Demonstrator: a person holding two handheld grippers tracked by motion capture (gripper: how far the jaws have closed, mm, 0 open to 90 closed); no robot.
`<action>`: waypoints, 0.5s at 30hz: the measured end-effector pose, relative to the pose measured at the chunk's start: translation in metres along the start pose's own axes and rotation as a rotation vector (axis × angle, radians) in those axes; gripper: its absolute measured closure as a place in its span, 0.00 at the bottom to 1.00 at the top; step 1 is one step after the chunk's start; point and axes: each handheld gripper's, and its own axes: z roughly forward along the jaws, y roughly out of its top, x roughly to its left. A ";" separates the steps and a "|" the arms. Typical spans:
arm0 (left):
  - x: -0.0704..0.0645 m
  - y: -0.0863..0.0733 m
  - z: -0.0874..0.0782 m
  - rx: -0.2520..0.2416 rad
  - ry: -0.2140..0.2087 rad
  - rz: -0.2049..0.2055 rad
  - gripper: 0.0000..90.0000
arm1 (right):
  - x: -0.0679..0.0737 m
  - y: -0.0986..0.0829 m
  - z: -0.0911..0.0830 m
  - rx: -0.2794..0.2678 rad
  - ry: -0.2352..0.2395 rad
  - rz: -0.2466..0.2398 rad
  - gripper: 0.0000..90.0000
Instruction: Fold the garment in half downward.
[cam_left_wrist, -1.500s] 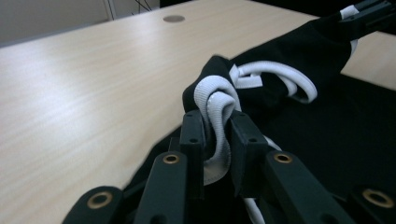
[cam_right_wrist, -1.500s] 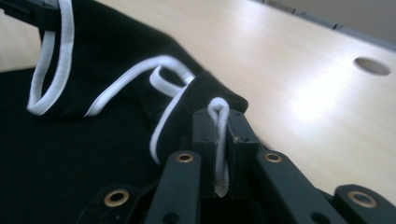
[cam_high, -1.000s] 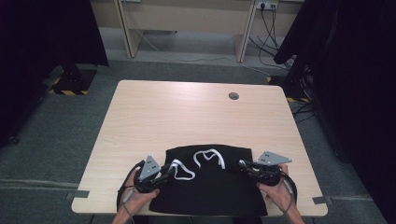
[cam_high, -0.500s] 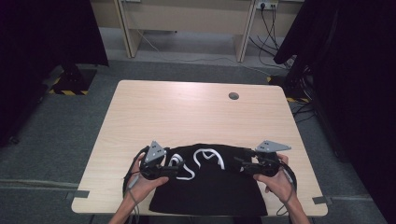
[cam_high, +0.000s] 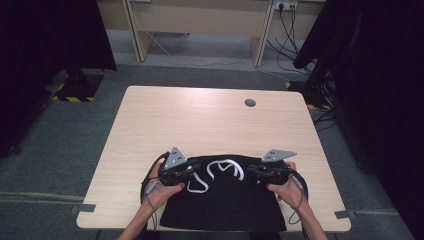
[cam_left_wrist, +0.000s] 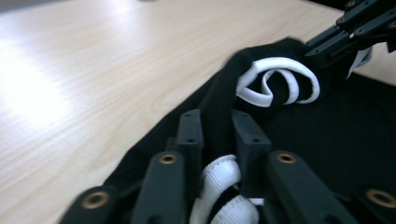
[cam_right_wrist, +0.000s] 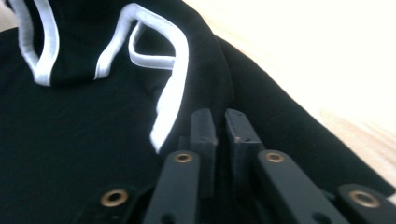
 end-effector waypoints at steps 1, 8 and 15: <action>-0.001 0.000 -0.005 -0.011 -0.003 0.007 0.88 | 0.001 0.001 -0.004 -0.013 -0.001 -0.008 0.96; -0.019 -0.014 -0.035 -0.033 -0.028 0.062 0.91 | 0.024 0.001 -0.037 -0.067 -0.014 -0.090 0.96; -0.030 -0.049 -0.042 0.041 -0.074 0.049 0.89 | 0.046 -0.030 -0.050 -0.056 -0.004 -0.097 0.96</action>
